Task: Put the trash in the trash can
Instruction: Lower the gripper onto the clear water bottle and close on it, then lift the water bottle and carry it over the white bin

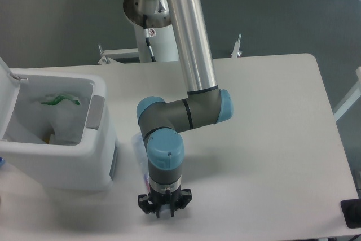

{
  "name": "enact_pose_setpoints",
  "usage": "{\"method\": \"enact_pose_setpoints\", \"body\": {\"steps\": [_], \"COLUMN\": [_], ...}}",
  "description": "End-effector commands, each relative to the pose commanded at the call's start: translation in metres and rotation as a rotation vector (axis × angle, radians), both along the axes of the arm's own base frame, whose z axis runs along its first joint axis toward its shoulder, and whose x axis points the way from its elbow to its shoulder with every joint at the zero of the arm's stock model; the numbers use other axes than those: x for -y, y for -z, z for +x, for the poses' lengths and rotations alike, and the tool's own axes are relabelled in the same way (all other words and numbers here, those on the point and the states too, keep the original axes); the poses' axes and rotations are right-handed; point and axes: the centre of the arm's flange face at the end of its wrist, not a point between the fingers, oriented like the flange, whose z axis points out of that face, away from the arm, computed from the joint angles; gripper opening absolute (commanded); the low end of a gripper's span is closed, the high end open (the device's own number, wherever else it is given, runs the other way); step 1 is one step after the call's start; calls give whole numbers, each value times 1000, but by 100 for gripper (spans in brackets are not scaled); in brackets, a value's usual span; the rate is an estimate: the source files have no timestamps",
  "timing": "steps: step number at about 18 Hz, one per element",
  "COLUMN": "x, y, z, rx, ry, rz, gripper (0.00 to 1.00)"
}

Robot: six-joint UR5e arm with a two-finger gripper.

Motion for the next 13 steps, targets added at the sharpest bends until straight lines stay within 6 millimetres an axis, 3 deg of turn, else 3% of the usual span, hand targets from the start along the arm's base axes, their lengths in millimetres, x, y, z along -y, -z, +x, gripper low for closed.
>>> {"method": "enact_pose_setpoints", "body": {"steps": [3,5,8,11,13], "x": [-1,-1,5,15,26], "y": [-6,-22,-79,-111,-142], "z": [0,-3,-16,-31,-44], "rx": [-2,-21,-71,-58,-91], "ry": [3,6,-3,-12,-29], "rz": [11,31,105,180,216], "gripper": [19,18,13,10,10]}}
